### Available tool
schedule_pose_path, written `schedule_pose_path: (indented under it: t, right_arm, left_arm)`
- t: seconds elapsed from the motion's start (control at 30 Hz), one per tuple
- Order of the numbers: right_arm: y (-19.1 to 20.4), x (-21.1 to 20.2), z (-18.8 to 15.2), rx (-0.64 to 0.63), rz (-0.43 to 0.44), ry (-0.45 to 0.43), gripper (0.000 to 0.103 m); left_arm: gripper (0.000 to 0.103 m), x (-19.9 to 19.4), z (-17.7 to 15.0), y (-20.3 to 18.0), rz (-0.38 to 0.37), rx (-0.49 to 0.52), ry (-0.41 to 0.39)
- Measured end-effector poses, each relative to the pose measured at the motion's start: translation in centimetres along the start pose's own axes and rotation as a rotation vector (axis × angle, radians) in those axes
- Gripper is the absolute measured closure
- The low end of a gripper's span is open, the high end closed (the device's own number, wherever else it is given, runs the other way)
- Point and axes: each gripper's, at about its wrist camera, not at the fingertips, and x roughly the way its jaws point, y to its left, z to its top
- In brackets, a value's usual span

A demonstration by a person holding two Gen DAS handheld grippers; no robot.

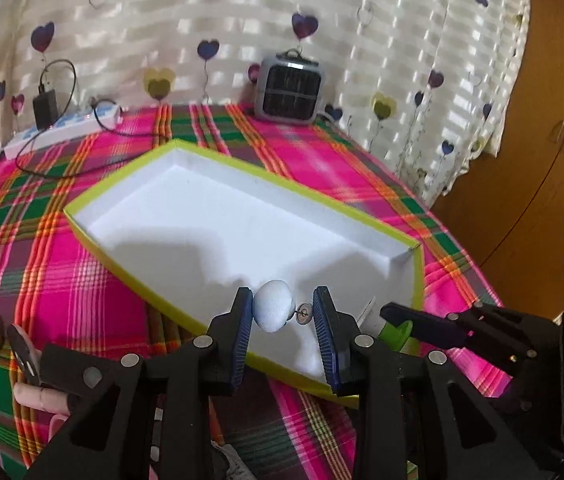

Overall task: Organize objects
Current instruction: 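Carry both knobs over the yellow tray and open both tools to drop them, then withdraw both tools from the tray back toward the item pile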

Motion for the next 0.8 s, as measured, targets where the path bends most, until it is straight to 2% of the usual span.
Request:
schedule_pose_path:
  t: [0.13,0.27,0.6,0.8]
  right_arm:
    - [0.1,0.1,0.0,0.003,0.002,-0.001,0.068]
    - [-0.1,-0.2,0.1,0.011,0.002,-0.019,0.056]
    - [-0.3,-2.0,0.1,0.036,-0.018,-0.082,0.056]
    - [0.4,-3.6,-0.3,0.044,-0.005,-0.118,0.056]
  left_arm:
    - [0.074,0.3,-0.1,0.3,0.011,-0.009,0.009]
    - [0.073,0.1,0.0,0.3,0.008,-0.015,0.007]
    - [0.072,-0.9,0.1,0.5,-0.017,-0.031,-0.023]
    - [0.072,-5.2,-0.8,1.3,-0.01,-0.063,-0.133]
